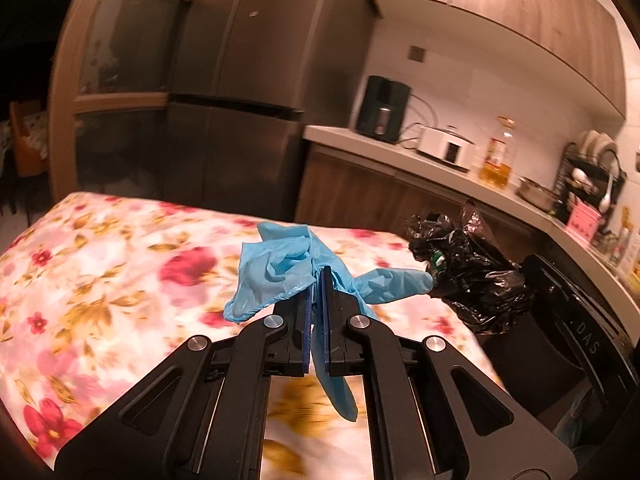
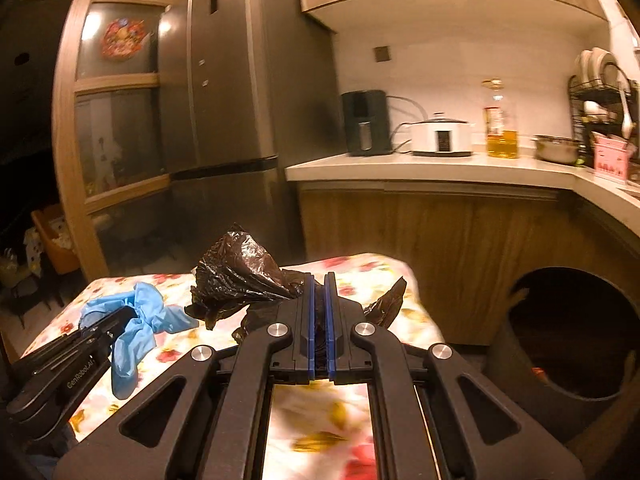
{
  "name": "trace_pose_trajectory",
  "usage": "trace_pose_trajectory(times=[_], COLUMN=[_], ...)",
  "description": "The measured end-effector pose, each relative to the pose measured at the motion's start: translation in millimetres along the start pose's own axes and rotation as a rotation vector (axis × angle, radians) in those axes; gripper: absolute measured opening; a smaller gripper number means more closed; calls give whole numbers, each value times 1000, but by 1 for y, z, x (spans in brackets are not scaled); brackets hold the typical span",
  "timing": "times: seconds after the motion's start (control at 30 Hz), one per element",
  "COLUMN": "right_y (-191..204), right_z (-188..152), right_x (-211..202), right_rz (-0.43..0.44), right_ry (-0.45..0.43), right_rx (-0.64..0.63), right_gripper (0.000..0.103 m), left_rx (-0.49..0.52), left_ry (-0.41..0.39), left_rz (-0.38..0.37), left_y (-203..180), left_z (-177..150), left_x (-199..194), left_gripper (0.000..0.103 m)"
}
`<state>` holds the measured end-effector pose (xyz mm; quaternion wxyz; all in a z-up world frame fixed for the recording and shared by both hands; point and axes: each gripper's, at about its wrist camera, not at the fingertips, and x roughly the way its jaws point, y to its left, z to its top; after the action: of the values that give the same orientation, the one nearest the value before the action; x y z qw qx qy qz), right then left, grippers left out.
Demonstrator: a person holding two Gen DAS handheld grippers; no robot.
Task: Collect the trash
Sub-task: 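Carry the blue glove and black bag in both tools over the black bin, then open both tools to drop the blue glove and black bag into the bin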
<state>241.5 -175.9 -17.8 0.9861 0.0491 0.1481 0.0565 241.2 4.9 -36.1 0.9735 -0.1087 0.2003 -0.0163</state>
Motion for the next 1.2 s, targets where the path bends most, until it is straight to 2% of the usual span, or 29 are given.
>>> trace_pose_trajectory(times=[0.43,0.77,0.9,1.07,1.1,1.2], right_y=[-96,-170,-188,-206,-207,-215], right_z=[4,3,2,-3,-2,-4], right_x=[-46,-79,-82,-72,-69,-62], right_rz=[-170,-329,-360,-364,-361,-358], right_ry=[-60,-103,-107,-89,-84,-76], right_rx=[81,166,176,187,191,200], right_gripper=[5,5,5,7,8,23], left_rx=[106,211,236,265,263,278], left_ry=[-7,11,40,84,94,101], left_rz=[-151,-304,-358,-413,-433,-454], left_y=[-115,-215,-247,-265,-267,-270], left_z=[-6,-20,-28,-37,-38,-41], left_x=[-3,10,25,45,48,53], left_gripper=[3,3,3,4,4,5])
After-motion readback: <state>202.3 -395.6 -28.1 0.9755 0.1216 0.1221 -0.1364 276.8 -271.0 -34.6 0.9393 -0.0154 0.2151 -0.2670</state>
